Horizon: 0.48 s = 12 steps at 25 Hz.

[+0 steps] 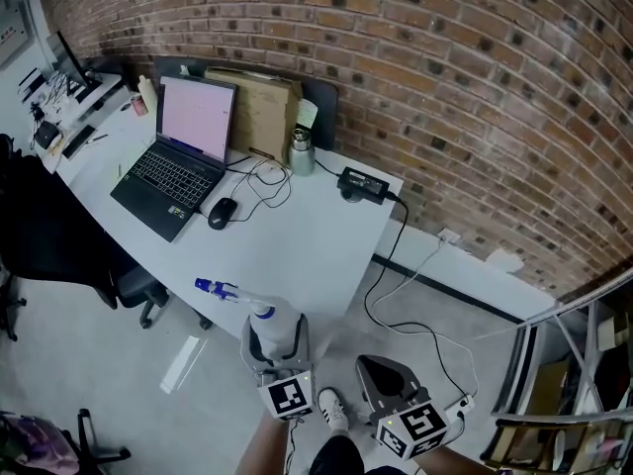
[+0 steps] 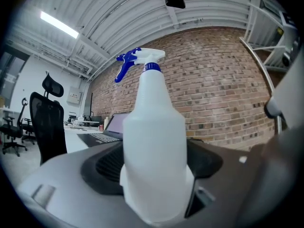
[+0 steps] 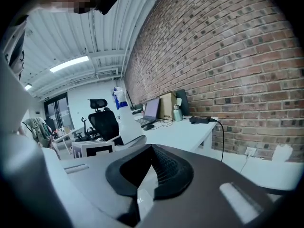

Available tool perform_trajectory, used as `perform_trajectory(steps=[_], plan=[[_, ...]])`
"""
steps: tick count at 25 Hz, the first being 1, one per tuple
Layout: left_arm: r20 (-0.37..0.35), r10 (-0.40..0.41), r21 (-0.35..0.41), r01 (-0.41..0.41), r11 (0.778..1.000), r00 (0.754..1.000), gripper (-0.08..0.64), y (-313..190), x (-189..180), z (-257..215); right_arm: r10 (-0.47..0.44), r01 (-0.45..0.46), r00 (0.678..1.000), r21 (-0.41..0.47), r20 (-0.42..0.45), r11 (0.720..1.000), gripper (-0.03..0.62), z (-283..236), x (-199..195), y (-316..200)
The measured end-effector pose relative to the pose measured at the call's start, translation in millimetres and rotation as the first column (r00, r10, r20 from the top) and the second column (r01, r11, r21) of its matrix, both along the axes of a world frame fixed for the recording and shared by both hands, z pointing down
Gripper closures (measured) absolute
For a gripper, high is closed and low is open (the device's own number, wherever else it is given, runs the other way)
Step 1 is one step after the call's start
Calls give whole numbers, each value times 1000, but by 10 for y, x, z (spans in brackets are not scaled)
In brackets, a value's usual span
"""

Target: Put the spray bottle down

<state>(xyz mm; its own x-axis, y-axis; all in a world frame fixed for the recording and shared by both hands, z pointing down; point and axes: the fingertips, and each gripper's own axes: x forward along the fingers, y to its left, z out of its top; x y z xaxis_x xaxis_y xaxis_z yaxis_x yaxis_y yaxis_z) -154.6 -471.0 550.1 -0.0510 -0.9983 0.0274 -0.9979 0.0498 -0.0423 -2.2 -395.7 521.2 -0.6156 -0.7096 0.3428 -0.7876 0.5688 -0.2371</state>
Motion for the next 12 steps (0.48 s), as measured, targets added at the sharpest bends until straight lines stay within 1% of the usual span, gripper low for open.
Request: perform_trajectory(steps=[2, 9, 12], plan=[[9, 9, 3, -9, 1000, 1000, 170, 21, 29, 18, 2, -2, 1000, 2, 1, 1000, 592, -4, 8, 24], [-12, 16, -7, -16, 1000, 1000, 170, 85, 61, 0, 0, 0, 1000, 3, 18, 1000, 592, -35, 21, 172], [-1, 33, -34, -33, 999, 999, 170, 174, 90, 2, -3, 3, 1000, 7, 20, 1000, 592, -59, 31, 248]])
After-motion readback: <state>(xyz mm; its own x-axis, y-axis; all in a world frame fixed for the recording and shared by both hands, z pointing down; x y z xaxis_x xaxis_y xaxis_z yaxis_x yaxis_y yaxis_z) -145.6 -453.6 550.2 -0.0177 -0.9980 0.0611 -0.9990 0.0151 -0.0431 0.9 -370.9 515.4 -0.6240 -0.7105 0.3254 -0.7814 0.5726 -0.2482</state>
